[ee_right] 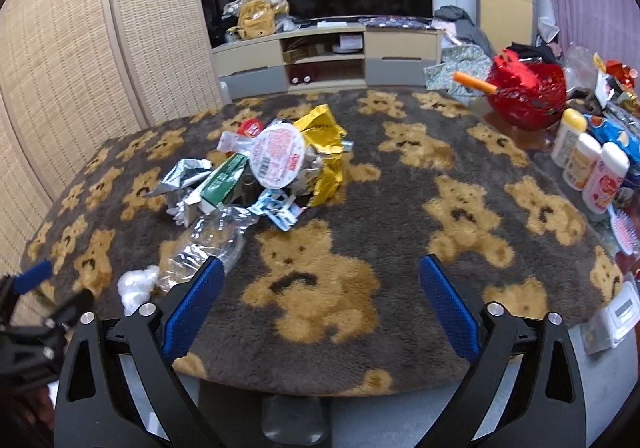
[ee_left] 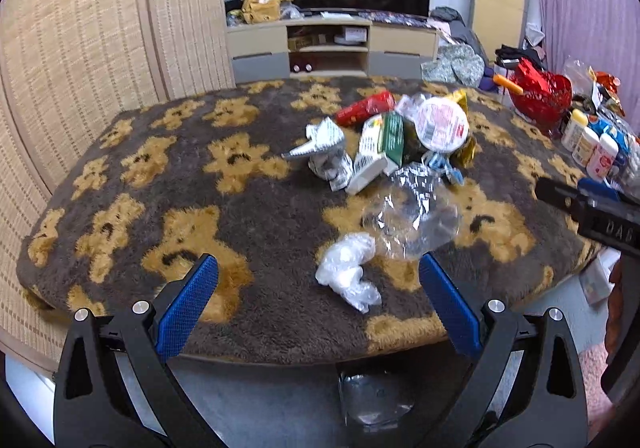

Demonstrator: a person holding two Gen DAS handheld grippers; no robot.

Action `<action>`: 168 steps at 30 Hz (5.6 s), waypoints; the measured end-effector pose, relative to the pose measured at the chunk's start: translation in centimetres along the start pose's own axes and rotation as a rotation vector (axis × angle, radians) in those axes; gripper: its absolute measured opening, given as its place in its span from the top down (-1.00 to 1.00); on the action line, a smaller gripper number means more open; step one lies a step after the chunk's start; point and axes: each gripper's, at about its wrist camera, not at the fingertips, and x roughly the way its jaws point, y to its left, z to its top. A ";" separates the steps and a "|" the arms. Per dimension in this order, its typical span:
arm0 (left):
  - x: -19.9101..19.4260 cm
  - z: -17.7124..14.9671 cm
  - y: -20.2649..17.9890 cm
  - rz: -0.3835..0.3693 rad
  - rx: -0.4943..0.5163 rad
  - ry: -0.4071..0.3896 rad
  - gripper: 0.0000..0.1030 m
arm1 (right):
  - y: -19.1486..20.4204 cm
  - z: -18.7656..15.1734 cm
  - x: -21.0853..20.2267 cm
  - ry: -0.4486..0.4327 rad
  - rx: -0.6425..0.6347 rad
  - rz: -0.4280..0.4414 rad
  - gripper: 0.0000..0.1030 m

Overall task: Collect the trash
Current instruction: 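Grasp the white plastic bag with the left tool while the right tool grasps the clear bag, then carry both bags down to the black bin and open both tools, then raise both tools back over the table, then grasp the crumpled foil with the left tool while the right tool grasps the blue-white wrapper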

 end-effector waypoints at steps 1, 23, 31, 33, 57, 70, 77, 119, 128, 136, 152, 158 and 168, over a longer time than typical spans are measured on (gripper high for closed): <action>0.7 -0.3 -0.1 -0.012 0.009 0.021 -0.84 | 0.2 0.1 0.3 0.011 0.002 0.014 -0.79; 8.1 -0.9 0.2 -0.088 0.048 0.171 -0.07 | 6.1 0.0 10.0 0.250 0.022 0.232 0.18; 8.3 -1.1 0.2 -0.089 0.051 0.159 0.37 | 6.6 -0.5 10.4 0.239 0.003 0.241 0.40; 8.2 -1.1 0.2 -0.090 0.045 0.157 0.46 | 6.6 -0.5 10.0 0.230 -0.004 0.236 0.50; 1.1 -5.7 -5.5 -0.215 0.050 0.183 0.58 | -0.3 -5.8 -0.6 0.221 -0.042 0.224 0.71; 4.4 -14.8 -7.5 -0.255 -0.054 0.386 0.58 | -0.1 -14.9 1.6 0.417 -0.086 0.221 0.71; 7.6 -18.2 -7.9 -0.235 -0.052 0.458 0.58 | -0.7 -18.1 6.3 0.509 -0.035 0.187 0.71; 4.1 -7.2 -2.4 -0.171 -0.054 0.236 -0.84 | -2.8 -2.6 2.4 0.157 -0.048 0.172 -0.93; 6.6 -0.3 0.2 -0.123 -0.076 0.170 -0.84 | -1.5 1.3 5.2 0.124 -0.083 0.153 -0.71; 8.6 5.2 1.8 -0.086 -0.096 0.074 -0.83 | 0.2 2.2 8.0 0.103 -0.130 0.187 -0.06; 14.9 9.1 0.7 -0.089 -0.029 0.097 -0.34 | 2.9 2.7 12.6 0.121 -0.210 0.182 0.00; 15.5 9.2 1.5 -0.113 -0.049 0.097 0.21 | 2.6 2.5 13.7 0.134 -0.217 0.152 0.54; 13.6 9.0 1.3 -0.096 -0.006 0.070 0.75 | 1.9 2.2 11.9 0.125 -0.206 0.176 0.85</action>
